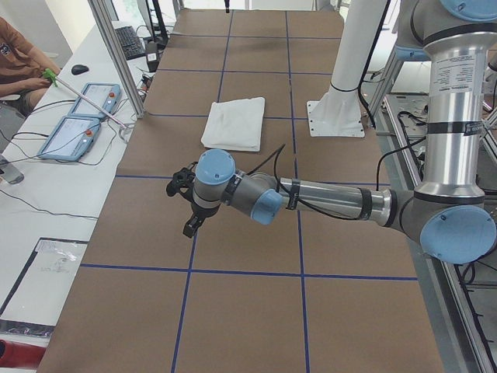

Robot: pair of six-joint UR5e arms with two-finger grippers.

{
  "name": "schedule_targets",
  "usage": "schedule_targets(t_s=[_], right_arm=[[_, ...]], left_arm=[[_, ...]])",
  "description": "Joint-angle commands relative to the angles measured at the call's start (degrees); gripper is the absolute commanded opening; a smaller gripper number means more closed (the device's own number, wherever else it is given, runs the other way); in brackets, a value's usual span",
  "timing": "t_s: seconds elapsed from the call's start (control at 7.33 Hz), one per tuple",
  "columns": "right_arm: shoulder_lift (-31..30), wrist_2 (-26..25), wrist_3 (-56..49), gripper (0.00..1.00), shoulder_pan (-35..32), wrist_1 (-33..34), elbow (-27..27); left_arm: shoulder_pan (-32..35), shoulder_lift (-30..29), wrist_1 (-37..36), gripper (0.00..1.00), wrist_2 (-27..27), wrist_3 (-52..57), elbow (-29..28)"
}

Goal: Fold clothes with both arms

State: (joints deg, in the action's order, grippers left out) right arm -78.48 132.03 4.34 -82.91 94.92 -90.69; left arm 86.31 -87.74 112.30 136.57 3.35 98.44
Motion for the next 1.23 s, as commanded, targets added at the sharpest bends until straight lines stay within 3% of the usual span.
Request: schedule_targets(t_s=[0.0,0.68,1.09], right_arm=[[-0.01,-0.02,-0.03,1.00,0.03,0.00,0.16],[-5.43,0.15,0.05,1.00,0.03,0.00,-6.60],[-5.63,-0.02,0.32,1.00,0.03,0.09,-6.25]], left_arm=[[-0.09,-0.06,0.29,1.00,0.01,-0.01,0.09],[0.00,0.55,-0.15,1.00,0.01,-0.09,1.84],[0.26,1.78,-0.15,1.00,-0.51,-0.09,1.15]])
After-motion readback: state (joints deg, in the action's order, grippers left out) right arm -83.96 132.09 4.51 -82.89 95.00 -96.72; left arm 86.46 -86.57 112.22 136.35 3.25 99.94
